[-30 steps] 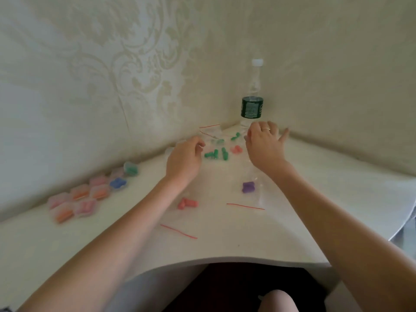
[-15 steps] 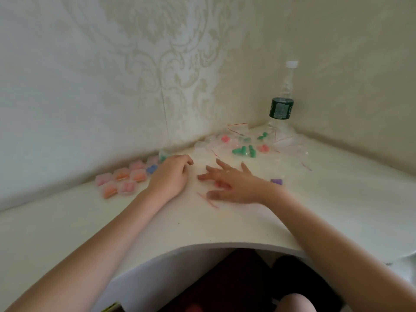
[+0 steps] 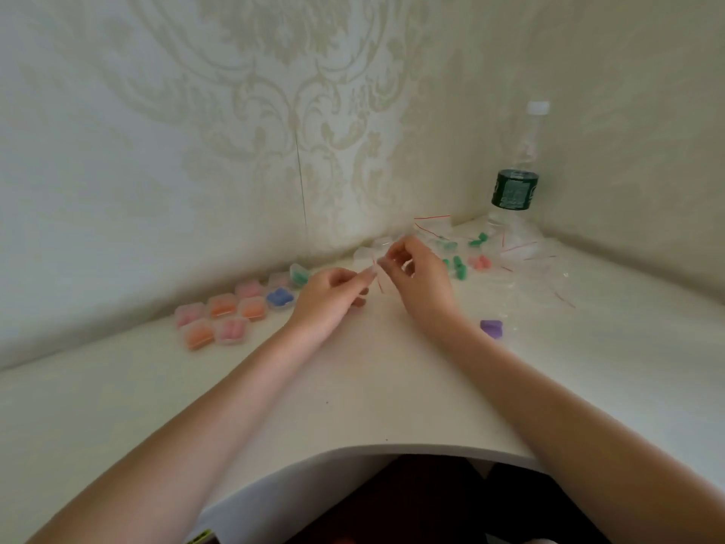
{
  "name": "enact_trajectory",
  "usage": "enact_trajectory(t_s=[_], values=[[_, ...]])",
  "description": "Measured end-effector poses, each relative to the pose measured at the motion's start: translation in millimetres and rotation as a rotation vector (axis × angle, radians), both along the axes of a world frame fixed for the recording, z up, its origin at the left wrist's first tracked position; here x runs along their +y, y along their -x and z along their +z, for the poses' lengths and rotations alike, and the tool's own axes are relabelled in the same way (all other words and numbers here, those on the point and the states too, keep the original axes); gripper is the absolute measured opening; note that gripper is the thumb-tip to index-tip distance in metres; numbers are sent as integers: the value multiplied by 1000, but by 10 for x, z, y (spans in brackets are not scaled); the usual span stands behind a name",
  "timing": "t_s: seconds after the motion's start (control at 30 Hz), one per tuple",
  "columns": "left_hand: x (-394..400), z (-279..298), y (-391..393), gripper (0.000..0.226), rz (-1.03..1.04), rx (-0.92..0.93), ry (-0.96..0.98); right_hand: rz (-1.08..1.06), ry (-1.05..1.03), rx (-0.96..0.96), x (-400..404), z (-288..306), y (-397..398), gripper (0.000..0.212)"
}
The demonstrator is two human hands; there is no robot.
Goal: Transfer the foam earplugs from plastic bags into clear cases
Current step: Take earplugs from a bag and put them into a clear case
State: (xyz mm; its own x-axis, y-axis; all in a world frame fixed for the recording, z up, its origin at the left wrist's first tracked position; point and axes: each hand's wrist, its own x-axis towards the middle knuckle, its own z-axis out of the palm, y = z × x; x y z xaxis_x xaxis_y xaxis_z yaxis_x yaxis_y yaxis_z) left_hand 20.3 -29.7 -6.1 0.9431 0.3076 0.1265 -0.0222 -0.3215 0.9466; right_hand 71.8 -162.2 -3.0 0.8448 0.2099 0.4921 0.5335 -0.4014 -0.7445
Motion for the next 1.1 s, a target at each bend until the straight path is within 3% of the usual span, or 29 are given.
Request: enact_trajectory(t_s=[0.1, 0.17, 0.33, 0.53, 0.73, 0.9, 1.1], values=[[59, 28, -10, 9, -32, -68, 452, 104, -46, -60, 127, -13, 98, 17], [87, 10, -8, 4, -29, -88, 568, 106, 19, -124, 110, -84, 87, 17], [90, 20, -24, 5, -9, -72, 599, -7, 160, -376, 88, -101, 69, 21], [109, 47, -10, 16, 25, -69, 643, 155, 188, -227, 157, -122, 169, 23], [118, 34, -22, 29, 60, -132, 719, 131, 55, -114, 149, -87, 190, 2], [103, 7, -29, 30, 65, -156, 629, 112, 4, -85, 133, -66, 195, 6], [115, 22, -11, 30, 60, -160, 684, 169, -15, -1, 163, -76, 205, 9]])
